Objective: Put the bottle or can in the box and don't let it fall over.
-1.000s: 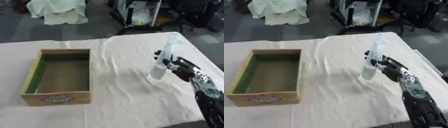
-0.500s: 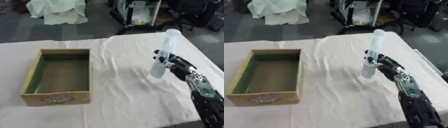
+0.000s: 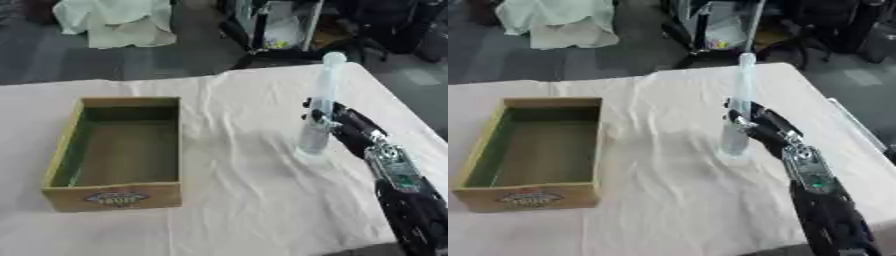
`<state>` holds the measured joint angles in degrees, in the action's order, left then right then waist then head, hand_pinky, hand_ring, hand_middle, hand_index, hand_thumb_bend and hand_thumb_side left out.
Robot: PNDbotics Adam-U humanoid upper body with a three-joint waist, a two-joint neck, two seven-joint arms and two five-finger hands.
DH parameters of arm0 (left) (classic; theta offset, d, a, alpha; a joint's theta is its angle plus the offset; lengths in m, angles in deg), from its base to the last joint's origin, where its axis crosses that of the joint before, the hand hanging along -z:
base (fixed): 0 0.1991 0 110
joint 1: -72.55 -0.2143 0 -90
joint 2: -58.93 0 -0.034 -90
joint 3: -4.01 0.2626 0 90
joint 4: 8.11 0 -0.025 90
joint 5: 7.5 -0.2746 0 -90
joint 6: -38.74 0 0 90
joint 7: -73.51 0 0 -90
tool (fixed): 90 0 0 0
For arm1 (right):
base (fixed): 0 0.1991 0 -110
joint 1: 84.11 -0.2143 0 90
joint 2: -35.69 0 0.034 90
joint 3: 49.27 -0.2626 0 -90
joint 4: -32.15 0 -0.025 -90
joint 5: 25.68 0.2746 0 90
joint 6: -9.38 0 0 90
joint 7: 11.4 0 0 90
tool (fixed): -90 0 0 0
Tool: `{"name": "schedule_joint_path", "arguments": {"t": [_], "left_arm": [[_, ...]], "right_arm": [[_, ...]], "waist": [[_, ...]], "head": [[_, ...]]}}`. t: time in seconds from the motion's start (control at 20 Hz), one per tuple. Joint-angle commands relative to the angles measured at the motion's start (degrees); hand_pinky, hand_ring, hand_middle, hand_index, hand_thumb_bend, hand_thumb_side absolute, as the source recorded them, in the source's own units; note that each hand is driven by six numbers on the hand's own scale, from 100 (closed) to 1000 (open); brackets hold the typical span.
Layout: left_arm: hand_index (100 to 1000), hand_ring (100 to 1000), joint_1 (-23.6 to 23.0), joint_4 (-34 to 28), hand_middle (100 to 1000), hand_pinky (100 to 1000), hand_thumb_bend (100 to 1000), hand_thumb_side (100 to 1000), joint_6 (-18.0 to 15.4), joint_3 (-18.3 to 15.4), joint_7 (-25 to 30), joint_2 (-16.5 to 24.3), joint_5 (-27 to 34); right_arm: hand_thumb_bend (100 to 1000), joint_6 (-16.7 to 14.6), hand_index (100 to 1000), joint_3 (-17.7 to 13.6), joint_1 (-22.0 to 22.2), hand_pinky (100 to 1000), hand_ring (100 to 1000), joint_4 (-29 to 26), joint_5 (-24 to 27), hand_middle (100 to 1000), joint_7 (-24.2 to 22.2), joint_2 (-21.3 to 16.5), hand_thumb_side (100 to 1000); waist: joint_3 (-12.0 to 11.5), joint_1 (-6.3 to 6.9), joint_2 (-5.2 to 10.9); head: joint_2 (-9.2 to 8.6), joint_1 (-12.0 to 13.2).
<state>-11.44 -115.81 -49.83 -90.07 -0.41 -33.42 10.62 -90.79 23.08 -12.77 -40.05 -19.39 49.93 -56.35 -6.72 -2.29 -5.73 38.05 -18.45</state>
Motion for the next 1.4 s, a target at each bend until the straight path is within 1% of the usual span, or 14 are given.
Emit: {"name": "schedule_joint_path", "arguments": {"t": [0.05,0.2,0.4,0.5,0.55,0.6,0.65,0.75,0.8,0.85,0.9,0.95,1.1,1.4], "left_arm": [[773,1000,0.7,-0.6,1000,1000,104,829,-0.1,-0.1,0.2,0.3,0.0],[773,1000,0.8,-0.6,1000,1000,105,827,-0.1,-0.2,0.1,0.3,0.0],[773,1000,0.8,-0.6,1000,1000,105,828,0.0,-0.2,0.1,0.2,0.0],[773,1000,0.8,-0.7,1000,1000,104,826,0.0,-0.2,0.1,0.2,0.0],[772,1000,0.8,-0.7,1000,1000,103,826,0.0,-0.2,0.1,0.2,0.0],[772,1000,0.9,-0.7,1000,1000,103,826,0.0,-0.2,0.1,0.2,0.0],[772,1000,0.8,-0.7,1000,1000,103,827,0.0,-0.2,0.2,0.2,0.0],[772,1000,0.9,-0.7,1000,1000,103,826,0.0,-0.2,0.2,0.1,-0.1],[772,1000,0.9,-0.7,1000,1000,103,826,0.0,-0.2,0.2,0.1,-0.1],[772,1000,0.9,-0.7,1000,1000,103,825,0.0,-0.2,0.2,0.1,-0.1],[771,1000,1.0,-0.7,1000,1000,103,825,0.0,-0.2,0.2,0.0,0.0],[771,1000,1.0,-0.7,1000,1000,103,825,0.0,-0.2,0.1,0.0,0.0],[771,1000,1.0,-0.7,1000,1000,103,827,0.0,-0.2,0.1,0.0,0.0],[771,1000,0.9,-0.7,1000,1000,102,824,0.1,-0.3,0.0,0.1,-0.1]], "right_arm": [[100,0.2,718,0.1,-0.8,654,669,-1.3,-0.2,717,0.7,-0.6,470],[100,0.6,644,0.3,-0.8,553,570,-1.5,0.0,609,1.1,-0.5,470],[100,1.4,544,0.1,-0.7,481,499,-1.4,0.9,522,2.1,-0.3,470],[100,2.0,495,-0.1,-0.7,437,469,-1.1,2.3,486,3.3,-0.2,470],[100,2.1,449,-0.1,-0.7,395,437,-1.1,3.1,453,3.8,-0.1,470],[100,2.0,429,-0.1,-0.7,372,419,-1.1,4.1,435,4.4,0.0,470],[100,2.0,380,-0.2,-0.8,313,374,-1.0,5.1,391,5.3,0.2,470],[100,1.8,319,-0.4,-0.8,252,323,-0.7,7.4,326,7.9,0.6,470],[100,1.8,313,-0.4,-0.8,248,320,-0.5,8.3,318,9.4,0.8,470],[100,1.8,276,-0.4,-0.8,227,293,-0.3,9.0,263,10.8,1.0,457],[100,1.8,261,-0.4,-0.8,217,281,-0.1,9.6,242,12.3,1.2,444],[100,1.8,231,-0.4,-0.8,195,245,0.0,10.0,204,13.8,1.4,425],[100,1.8,198,-0.1,-0.8,172,206,-0.4,11.1,172,16.9,1.8,428],[100,-0.4,157,-0.2,-1.6,143,174,-2.6,12.4,144,19.0,1.9,470]], "waist": [[0.0,0.13,0.31],[-0.1,0.14,0.23],[0.0,0.12,0.22],[0.0,0.13,0.21],[0.0,0.15,0.22],[0.0,0.16,0.22],[0.0,0.17,0.22],[0.0,0.18,0.20],[0.0,0.19,0.18],[-0.1,0.22,0.15],[-0.1,0.24,0.11],[-0.2,0.27,0.08],[-0.2,0.26,0.03],[-0.2,0.21,0.21]], "head": [[-0.71,-0.2],[-0.72,-0.1],[-0.73,-0.1],[-0.81,0.0],[-0.80,0.0],[-0.78,-0.1],[-0.74,-0.1],[-0.69,-0.2],[-0.68,-0.2],[-0.67,-0.2],[-0.66,-0.2],[-0.62,-0.2],[-0.42,-0.2],[-0.15,0.1]]}}
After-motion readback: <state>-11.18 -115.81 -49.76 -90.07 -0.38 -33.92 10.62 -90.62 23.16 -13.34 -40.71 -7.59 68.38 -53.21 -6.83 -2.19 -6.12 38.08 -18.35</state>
